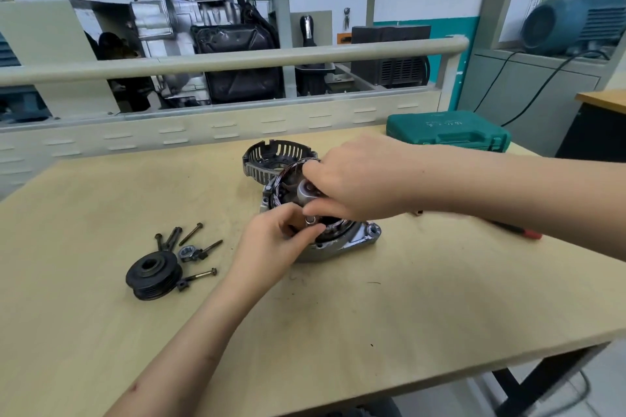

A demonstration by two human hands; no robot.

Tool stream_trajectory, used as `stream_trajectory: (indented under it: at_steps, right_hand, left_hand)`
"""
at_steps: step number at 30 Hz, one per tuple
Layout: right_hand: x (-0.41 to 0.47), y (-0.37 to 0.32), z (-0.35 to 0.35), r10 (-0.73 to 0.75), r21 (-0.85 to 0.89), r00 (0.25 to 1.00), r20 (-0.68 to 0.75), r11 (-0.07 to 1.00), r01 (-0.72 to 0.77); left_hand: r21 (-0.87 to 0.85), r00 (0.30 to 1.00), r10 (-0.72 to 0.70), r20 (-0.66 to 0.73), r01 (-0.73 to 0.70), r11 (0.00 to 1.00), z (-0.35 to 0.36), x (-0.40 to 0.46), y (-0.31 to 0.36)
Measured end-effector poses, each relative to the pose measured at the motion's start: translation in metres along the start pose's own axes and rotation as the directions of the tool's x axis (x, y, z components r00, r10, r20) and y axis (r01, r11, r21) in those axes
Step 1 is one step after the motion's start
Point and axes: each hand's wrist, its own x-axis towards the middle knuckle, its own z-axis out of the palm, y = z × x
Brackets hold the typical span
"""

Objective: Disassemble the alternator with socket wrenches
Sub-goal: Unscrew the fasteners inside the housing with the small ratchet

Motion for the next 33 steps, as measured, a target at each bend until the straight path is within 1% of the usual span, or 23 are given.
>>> stream_trajectory:
  at_steps: [1,3,4,6,7,8,11,13,15,16,18,21,23,26,29,31,33]
  right_hand:
    - [0.0,-0.001,0.001,0.021,-0.004,1.0,-0.014,1.0,-0.021]
    - [-0.001,-0.003,0.004,0.04,0.077,0.999,0.002,0.996,-0.04]
    - [-0.001,-0.002,0.005,0.028,0.134,0.999,0.022,0.991,-0.03]
    - [-0.002,0.001,0.005,-0.008,0.201,0.998,0.061,0.98,-0.004]
    - [-0.002,0.003,0.004,-0.017,0.202,0.997,0.071,0.979,0.002]
    - [-0.003,0.004,0.002,-0.014,0.18,0.997,0.07,0.984,0.001]
    - [-0.005,0.002,-0.001,0.034,0.068,0.999,0.015,0.997,-0.035]
    - [-0.007,0.0,0.001,0.051,0.107,0.999,0.006,0.993,-0.051]
    - [-0.007,0.002,0.004,0.033,0.174,0.999,0.04,0.984,-0.04]
    - [-0.006,0.004,0.005,0.024,0.184,0.998,0.06,0.982,-0.035]
    - [-0.006,0.007,0.004,0.024,0.144,0.997,0.078,0.989,-0.035]
    - [-0.006,0.005,0.001,0.046,0.05,0.999,0.02,0.998,-0.047]
    - [-0.007,0.003,0.002,0.054,0.08,0.999,0.008,0.995,-0.054]
    - [-0.006,0.006,0.005,0.01,0.155,0.998,0.057,0.988,-0.018]
    - [-0.003,0.01,0.005,0.011,0.098,0.998,0.06,0.995,-0.017]
    - [-0.002,0.008,0.004,0.041,0.063,0.999,0.022,0.997,-0.042]
    - [-0.003,0.006,0.006,0.057,0.103,0.998,-0.006,0.993,-0.057]
  left_hand:
    - [0.022,1.0,-0.008,-0.018,0.008,1.0,0.002,0.001,0.0]
    - [0.037,0.999,0.006,-0.05,-0.004,0.999,0.002,0.001,-0.001]
    - [0.041,0.999,0.019,-0.046,-0.017,0.999,0.001,0.0,-0.001]
    - [0.008,1.0,0.023,0.018,-0.023,1.0,-0.003,-0.002,-0.003]
    - [-0.014,0.999,0.021,0.041,-0.02,1.0,-0.004,-0.001,-0.002]
    - [-0.009,0.999,0.025,0.033,-0.025,1.0,-0.004,-0.001,-0.002]
    - [0.085,0.998,0.041,-0.045,-0.037,0.996,0.001,0.002,0.001]
    - [0.122,0.996,0.056,-0.071,-0.047,0.991,0.002,0.003,0.002]
    - [0.109,0.994,0.099,-0.046,-0.094,0.99,0.0,0.002,0.001]
    - [0.101,0.991,0.128,-0.029,-0.124,0.987,-0.001,0.001,0.001]
    - [0.095,0.989,0.147,-0.019,-0.145,0.985,-0.002,0.001,-0.001]
    - [0.15,0.988,0.145,-0.048,-0.136,0.979,0.001,0.003,0.001]
    - [0.16,0.986,0.148,-0.072,-0.135,0.978,0.003,0.003,0.001]
    - [0.12,0.985,0.163,-0.062,-0.155,0.981,0.001,0.001,0.0]
    - [0.1,0.989,0.145,-0.043,-0.14,0.985,0.0,0.002,0.0]
    - [0.158,0.99,0.132,-0.057,-0.121,0.98,0.002,0.004,0.001]
    - [0.207,0.991,0.115,-0.07,-0.099,0.973,0.005,0.004,0.001]
